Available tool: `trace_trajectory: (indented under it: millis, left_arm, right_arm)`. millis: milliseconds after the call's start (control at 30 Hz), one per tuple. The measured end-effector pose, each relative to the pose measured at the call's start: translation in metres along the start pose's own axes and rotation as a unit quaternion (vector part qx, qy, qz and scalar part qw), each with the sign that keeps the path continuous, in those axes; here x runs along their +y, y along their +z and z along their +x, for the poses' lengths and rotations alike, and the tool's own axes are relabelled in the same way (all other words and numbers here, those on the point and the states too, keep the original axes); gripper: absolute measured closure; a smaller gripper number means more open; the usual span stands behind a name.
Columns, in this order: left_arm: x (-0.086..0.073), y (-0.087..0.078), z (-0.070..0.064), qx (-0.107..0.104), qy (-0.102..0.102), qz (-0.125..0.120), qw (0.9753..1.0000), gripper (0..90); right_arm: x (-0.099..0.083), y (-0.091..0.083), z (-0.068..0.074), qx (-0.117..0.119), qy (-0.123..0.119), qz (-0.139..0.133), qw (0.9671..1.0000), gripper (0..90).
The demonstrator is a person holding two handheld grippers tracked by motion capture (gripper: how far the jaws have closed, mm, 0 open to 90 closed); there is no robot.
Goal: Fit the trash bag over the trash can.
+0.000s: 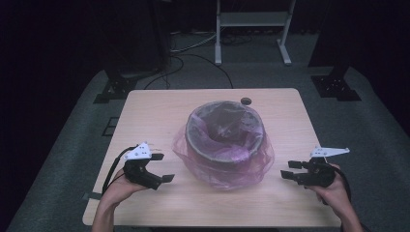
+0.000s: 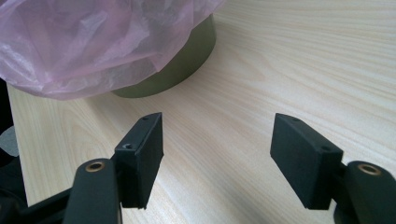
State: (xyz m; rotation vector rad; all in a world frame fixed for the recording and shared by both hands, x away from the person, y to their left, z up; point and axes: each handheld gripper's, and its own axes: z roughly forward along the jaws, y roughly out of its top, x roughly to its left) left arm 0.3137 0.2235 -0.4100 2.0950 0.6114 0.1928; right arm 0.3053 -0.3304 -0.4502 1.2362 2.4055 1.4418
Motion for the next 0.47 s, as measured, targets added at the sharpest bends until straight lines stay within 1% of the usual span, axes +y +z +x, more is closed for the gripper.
trace_trajectory:
  millis: [200, 300, 367, 467]
  left_arm:
    - [-0.001, 0.001, 0.000, -0.001, -0.002, 0.001, 1.0000, 8.4]
    - [-0.001, 0.000, 0.001, -0.001, -0.003, 0.001, 1.0000, 8.4]
    - [-0.002, 0.000, 0.001, -0.001, -0.003, 0.000, 1.0000, 8.4]
    - [-0.002, 0.000, 0.002, -0.002, -0.004, -0.001, 1.0000, 8.4]
  right_arm:
    - [-0.007, -0.001, 0.004, 0.000, 0.001, -0.006, 1.0000, 33.7]
    - [-0.010, -0.002, 0.007, -0.004, 0.002, -0.011, 0.9999, 33.7]
    - [-0.012, -0.003, 0.010, -0.013, 0.000, -0.016, 0.9998, 33.7]
    - [-0.016, -0.003, 0.014, -0.020, -0.002, -0.022, 0.9996, 33.7]
